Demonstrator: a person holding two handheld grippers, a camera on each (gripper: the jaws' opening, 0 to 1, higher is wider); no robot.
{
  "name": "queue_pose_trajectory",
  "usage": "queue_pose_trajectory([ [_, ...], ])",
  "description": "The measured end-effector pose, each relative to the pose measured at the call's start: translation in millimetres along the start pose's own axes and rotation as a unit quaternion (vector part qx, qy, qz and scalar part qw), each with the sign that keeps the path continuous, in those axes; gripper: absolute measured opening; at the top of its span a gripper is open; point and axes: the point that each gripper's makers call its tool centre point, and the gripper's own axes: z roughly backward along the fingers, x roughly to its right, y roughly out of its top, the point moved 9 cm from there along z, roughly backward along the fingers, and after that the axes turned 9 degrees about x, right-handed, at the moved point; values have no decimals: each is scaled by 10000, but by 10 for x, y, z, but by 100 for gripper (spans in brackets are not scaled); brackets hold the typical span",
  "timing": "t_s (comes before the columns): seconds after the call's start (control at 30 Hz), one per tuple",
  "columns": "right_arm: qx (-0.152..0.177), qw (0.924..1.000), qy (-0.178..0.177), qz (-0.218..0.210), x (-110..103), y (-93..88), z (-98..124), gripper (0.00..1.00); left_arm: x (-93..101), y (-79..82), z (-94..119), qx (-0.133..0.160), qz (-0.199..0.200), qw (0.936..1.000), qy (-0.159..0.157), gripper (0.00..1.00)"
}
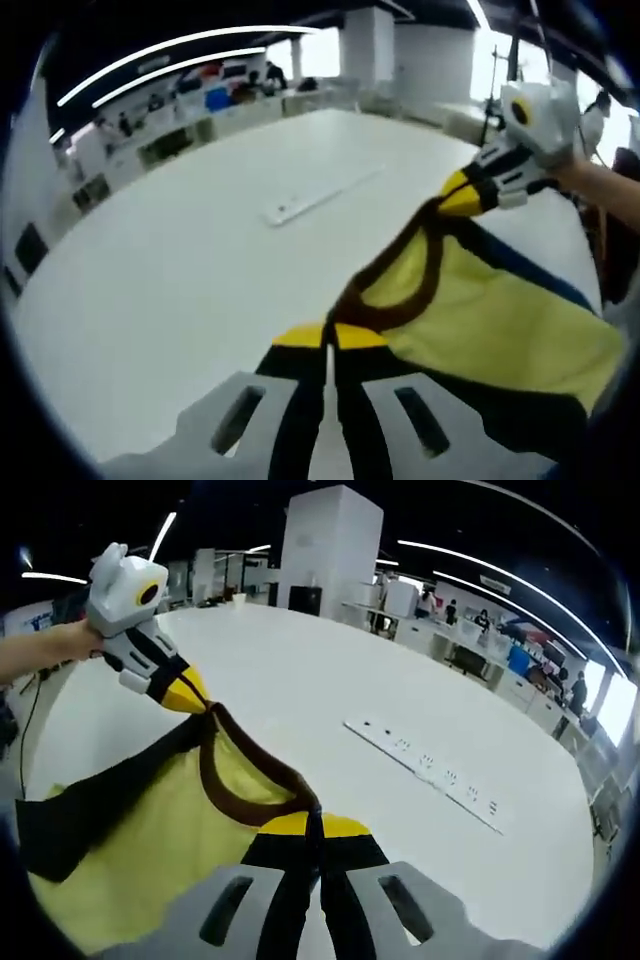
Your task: Fold the garment on the visible template until the final outline fits inside the template.
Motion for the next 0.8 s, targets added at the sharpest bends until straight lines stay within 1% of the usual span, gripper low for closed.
queue_pose_trajectory([
  [0.07,-30,10000,10,-22,10,-40,-33,1,23,-11,-20,-9,-5,10000,4,0],
  [0.13,-60,10000,3,16,15,-73,-65,1,-28,-30,-69,2,-1,10000,16,0],
  [0.23,-66,9999,-9,122,22,-93,-99,1,-39,-44,-122,32,-3,10000,39,0],
  [0.33,6,10000,-11,76,41,-104,-141,2,-30,-91,-162,-77,-127,9999,74,0],
  [0.4,26,10000,-20,65,51,-115,-173,2,-41,-108,-161,56,-75,9998,149,0],
  [0.43,26,10000,-20,65,53,-119,-179,2,-57,-119,-167,67,-65,9998,154,0],
  [0.53,34,10000,-11,65,62,-147,-225,2,-160,-151,-243,50,-29,9998,188,0],
  [0.67,-9,10000,-20,22,83,-207,-283,2,-112,-169,-286,40,-8,9998,188,0],
  [0.8,-6,10000,-19,63,88,-210,-300,2,-158,-195,-336,60,0,9998,208,0],
])
